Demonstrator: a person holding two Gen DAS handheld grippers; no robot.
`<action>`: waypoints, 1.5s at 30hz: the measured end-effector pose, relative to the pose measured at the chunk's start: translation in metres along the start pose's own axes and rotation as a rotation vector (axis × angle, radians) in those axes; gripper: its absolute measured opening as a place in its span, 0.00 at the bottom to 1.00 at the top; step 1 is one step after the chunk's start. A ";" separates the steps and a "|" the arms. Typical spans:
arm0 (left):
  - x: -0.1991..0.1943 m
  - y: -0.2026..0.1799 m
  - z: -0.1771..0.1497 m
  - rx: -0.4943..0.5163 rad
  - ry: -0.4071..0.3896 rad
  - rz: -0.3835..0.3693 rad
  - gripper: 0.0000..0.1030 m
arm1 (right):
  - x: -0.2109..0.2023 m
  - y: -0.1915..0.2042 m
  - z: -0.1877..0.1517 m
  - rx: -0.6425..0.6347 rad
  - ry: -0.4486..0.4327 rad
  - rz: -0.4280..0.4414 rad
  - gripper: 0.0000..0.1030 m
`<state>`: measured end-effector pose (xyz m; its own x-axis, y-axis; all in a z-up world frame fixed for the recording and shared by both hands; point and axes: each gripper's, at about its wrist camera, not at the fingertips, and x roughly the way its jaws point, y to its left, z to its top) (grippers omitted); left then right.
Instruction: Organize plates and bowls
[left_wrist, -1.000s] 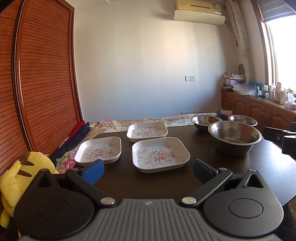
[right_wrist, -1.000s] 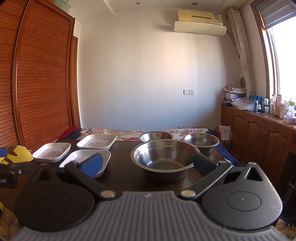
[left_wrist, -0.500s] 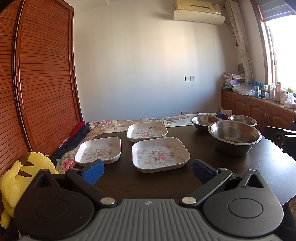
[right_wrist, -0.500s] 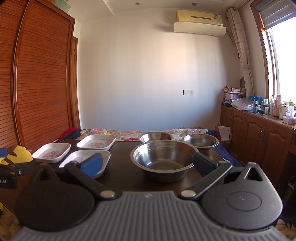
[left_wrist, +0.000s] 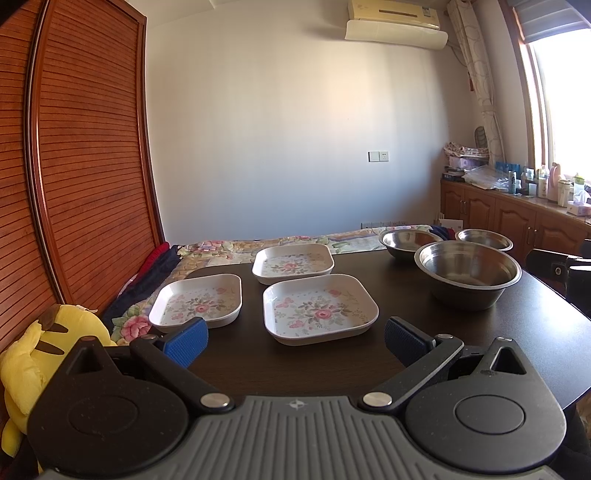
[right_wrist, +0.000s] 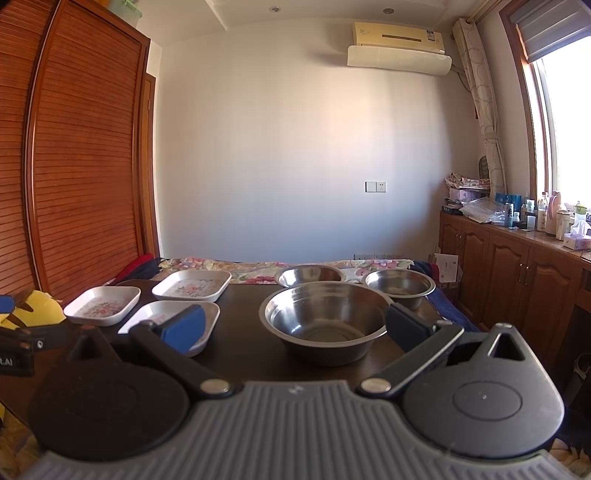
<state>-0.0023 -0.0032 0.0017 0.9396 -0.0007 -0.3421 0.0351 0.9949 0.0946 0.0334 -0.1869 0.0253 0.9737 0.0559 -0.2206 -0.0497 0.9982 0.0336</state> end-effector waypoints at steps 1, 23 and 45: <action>0.000 0.000 0.000 0.000 0.000 0.001 1.00 | 0.000 0.000 0.000 0.000 0.000 0.000 1.00; 0.014 0.010 -0.007 -0.011 0.040 -0.016 1.00 | 0.007 0.005 -0.008 -0.008 0.031 0.014 1.00; 0.090 0.050 -0.002 -0.003 0.122 -0.028 0.98 | 0.069 0.055 -0.005 -0.082 0.112 0.221 1.00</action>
<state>0.0832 0.0464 -0.0258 0.8901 -0.0162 -0.4555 0.0592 0.9950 0.0803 0.0969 -0.1280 0.0067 0.9068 0.2708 -0.3230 -0.2813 0.9595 0.0147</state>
